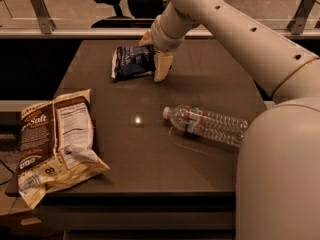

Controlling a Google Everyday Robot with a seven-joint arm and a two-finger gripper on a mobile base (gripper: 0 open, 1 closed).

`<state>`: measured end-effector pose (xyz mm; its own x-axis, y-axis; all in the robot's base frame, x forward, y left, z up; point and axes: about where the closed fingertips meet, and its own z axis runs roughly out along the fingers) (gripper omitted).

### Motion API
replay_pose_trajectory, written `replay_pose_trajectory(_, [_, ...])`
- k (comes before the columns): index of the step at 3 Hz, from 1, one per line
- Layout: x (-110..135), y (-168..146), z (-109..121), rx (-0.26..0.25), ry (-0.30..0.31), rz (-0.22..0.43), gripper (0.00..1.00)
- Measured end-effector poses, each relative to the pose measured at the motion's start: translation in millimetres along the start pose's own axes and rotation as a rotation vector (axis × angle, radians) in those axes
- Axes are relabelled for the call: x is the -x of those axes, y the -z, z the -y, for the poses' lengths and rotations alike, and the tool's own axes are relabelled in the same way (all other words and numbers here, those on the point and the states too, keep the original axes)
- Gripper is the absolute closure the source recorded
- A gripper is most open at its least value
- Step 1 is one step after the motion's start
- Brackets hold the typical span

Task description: Pick blue chip bag

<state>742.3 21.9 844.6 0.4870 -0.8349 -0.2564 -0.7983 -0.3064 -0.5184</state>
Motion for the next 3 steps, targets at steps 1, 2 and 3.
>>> replay_pose_trajectory(1, [0,1,1,0.000,0.000,0.000,0.64])
replay_pose_trajectory(2, [-6,9,-1,-0.038,-0.017,-0.002,0.88])
replay_pose_trajectory(3, [-11,24,-2,-0.078,-0.037,0.004,1.00])
